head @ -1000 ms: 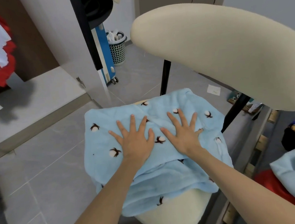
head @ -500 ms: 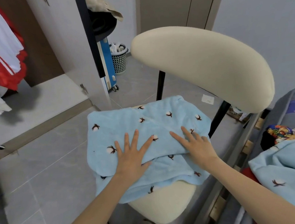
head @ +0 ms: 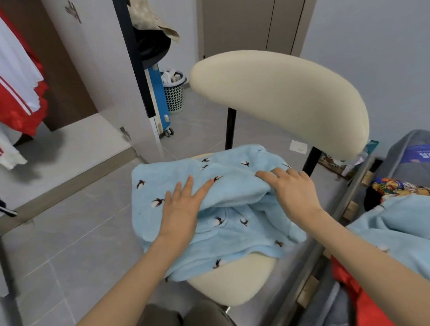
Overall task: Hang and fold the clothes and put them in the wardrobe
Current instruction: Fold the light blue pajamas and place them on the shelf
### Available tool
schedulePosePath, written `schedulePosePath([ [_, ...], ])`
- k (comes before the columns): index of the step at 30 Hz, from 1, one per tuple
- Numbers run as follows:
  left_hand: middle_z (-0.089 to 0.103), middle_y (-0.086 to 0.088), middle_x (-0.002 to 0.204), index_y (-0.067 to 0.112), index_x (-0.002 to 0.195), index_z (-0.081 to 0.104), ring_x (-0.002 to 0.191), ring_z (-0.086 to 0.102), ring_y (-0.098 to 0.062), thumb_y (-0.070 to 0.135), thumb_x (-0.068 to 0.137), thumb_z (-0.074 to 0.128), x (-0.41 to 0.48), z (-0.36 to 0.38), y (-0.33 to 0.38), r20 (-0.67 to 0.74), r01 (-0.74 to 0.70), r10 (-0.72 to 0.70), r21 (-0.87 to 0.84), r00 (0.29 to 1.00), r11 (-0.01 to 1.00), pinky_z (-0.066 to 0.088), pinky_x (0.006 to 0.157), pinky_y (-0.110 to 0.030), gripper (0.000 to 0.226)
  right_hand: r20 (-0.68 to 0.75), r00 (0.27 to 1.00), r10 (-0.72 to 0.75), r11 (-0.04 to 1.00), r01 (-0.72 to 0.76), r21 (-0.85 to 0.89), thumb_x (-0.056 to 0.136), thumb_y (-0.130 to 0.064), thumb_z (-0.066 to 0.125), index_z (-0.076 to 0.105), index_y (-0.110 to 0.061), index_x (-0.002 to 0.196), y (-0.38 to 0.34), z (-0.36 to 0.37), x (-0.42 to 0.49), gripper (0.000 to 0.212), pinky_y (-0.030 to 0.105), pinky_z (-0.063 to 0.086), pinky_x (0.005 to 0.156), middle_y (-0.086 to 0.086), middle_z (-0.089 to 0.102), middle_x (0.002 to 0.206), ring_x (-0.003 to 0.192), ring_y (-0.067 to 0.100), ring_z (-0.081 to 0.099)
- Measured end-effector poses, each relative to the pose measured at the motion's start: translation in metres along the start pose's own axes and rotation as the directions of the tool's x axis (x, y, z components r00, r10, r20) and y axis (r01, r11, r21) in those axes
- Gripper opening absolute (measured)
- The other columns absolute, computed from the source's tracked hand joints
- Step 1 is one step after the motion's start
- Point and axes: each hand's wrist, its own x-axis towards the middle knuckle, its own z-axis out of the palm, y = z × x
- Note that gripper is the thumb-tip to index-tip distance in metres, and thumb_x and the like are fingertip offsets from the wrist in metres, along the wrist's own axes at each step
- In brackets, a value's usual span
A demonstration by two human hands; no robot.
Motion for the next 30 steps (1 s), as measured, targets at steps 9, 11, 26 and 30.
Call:
schedulePosePath([
  [9,-0.033,-0.003,0.155,0.049,0.142,-0.024,0.143,-0.026,-0.036,0.054,0.095,0.043,-0.054,0.046,0.007,0.366,-0.061,0.072,-0.040,0.928,0.997,-0.007,0.112,-0.064,0.082,0.596,0.803,-0.014,0.961,-0.153,0.229,0.098,-0.019,0.040,0.005,-0.042,0.153,-0.025,0.033,-0.076,0.069,0.040,0.044,0.099,-0.001,0.009,0.162,0.138,0.029,0.031],
  [11,-0.013,0.000,0.161,0.049,0.150,0.009,0.147,-0.016,-0.029,0.065,0.094,0.030,-0.049,0.039,0.009,0.298,-0.012,0.058,-0.152,0.953,0.988,-0.010,0.114,-0.058,0.062,0.606,0.795,0.000,0.945,-0.199,0.261,0.097,-0.026,0.039,0.022,-0.037,0.151,-0.023,0.024,-0.067,0.058,0.037,0.044,0.095,0.001,0.028,0.157,0.134,0.028,0.040],
  [26,-0.026,0.001,0.158,0.063,0.137,-0.019,0.144,-0.013,-0.042,0.070,0.091,0.010,-0.014,0.067,0.029,0.301,0.280,-0.216,-0.189,0.929,0.941,-0.001,0.107,-0.071,0.054,0.587,0.794,0.157,0.882,-0.380,0.278,0.099,-0.059,0.020,0.001,-0.047,0.151,-0.037,0.064,-0.048,0.056,0.065,0.013,0.112,-0.003,-0.005,0.162,0.143,0.047,0.008],
  [30,0.023,-0.004,0.152,0.043,0.151,0.006,0.128,0.031,-0.030,0.054,0.100,0.014,0.009,0.048,0.014,0.111,0.204,-0.201,-0.008,0.973,0.979,0.026,0.104,-0.051,0.053,0.286,0.927,0.242,0.950,-0.286,0.124,0.102,-0.044,0.027,0.047,-0.031,0.132,-0.027,0.039,-0.008,0.039,0.050,0.030,0.105,0.000,0.055,0.129,0.116,0.033,0.048],
])
